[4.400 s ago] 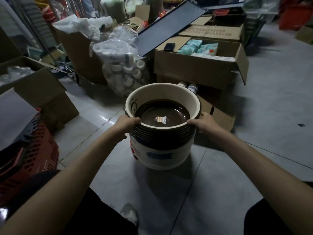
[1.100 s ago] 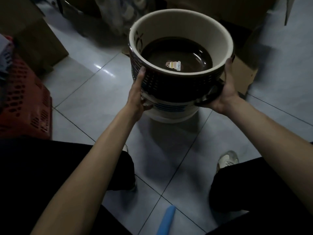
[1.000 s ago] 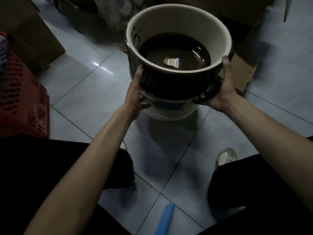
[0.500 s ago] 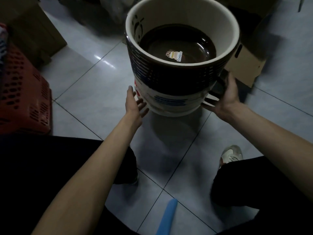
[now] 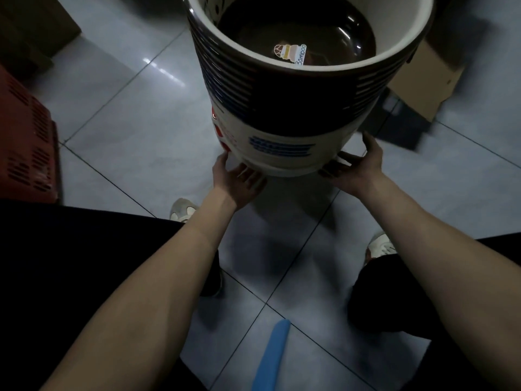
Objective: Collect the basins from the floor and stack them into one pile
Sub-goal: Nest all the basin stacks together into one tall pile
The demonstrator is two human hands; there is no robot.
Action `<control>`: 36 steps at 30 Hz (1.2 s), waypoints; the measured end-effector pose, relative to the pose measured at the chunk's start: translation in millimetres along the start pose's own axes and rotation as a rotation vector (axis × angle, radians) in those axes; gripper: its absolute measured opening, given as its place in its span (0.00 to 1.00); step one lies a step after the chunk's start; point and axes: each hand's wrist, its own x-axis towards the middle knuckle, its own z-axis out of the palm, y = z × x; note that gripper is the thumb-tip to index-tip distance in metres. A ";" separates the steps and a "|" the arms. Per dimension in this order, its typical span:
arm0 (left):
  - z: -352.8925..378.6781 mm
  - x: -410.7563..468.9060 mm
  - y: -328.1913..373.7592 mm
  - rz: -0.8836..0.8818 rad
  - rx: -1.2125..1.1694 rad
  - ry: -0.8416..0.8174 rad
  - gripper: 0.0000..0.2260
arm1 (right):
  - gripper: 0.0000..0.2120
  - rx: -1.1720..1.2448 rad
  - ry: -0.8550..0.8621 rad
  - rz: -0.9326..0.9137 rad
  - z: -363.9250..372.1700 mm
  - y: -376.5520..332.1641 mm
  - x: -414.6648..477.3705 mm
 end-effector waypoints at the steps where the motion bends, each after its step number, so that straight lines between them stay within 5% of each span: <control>1: -2.7 0.3 0.3 -0.007 -0.005 0.001 0.30 | 0.37 0.025 0.004 0.002 0.1 2.1 0.0; 17: -30.7 -48.2 -3.5 0.119 0.131 0.094 0.30 | 0.38 0.114 0.052 0.096 -26.8 75.8 -47.6; 26: 4.9 -95.0 11.5 0.268 0.394 0.111 0.25 | 0.36 0.153 0.075 -0.133 -3.4 27.4 -104.1; 30: 39.2 -114.5 21.8 0.478 0.518 0.150 0.30 | 0.45 0.024 0.077 -0.250 8.3 -1.0 -131.5; 34: 95.1 -128.5 50.9 0.848 0.585 0.129 0.24 | 0.25 -0.223 -0.068 -0.419 36.0 -37.1 -156.4; 36: 119.7 -130.3 79.8 0.975 0.699 0.069 0.22 | 0.25 -0.377 -0.104 -0.529 52.8 -59.2 -155.9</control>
